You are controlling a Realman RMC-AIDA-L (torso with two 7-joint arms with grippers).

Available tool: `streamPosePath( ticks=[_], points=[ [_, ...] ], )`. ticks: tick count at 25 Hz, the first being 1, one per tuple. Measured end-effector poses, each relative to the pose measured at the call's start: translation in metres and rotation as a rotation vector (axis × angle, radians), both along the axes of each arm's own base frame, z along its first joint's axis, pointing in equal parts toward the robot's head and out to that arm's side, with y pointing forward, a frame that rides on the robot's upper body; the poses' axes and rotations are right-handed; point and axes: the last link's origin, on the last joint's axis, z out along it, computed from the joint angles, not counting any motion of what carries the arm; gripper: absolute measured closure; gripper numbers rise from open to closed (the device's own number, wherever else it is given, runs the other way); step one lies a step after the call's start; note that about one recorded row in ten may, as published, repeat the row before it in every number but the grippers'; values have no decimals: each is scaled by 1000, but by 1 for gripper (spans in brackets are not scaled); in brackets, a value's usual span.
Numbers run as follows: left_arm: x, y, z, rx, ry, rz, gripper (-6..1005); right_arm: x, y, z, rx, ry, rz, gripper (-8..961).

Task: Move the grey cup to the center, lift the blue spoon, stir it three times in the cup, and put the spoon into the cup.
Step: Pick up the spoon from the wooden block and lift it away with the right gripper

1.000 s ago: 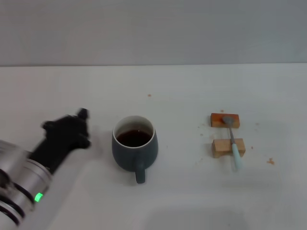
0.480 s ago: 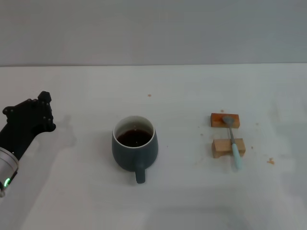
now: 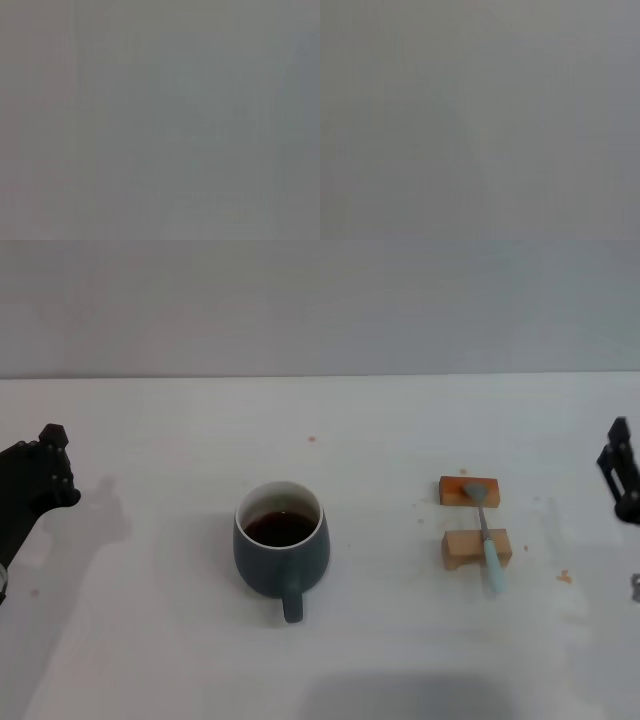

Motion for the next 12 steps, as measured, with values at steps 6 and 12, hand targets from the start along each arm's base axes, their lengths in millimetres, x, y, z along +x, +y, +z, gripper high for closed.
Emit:
streamPosePath(
  ticks=[6, 12],
  points=[
    [-4, -1, 3, 9, 0, 14, 1001, -10, -11, -12, -28, 33, -38, 167],
    [-5, -1, 3, 8, 1, 17, 1001, -16, -14, -20, -54, -8, -97, 167]
  ],
)
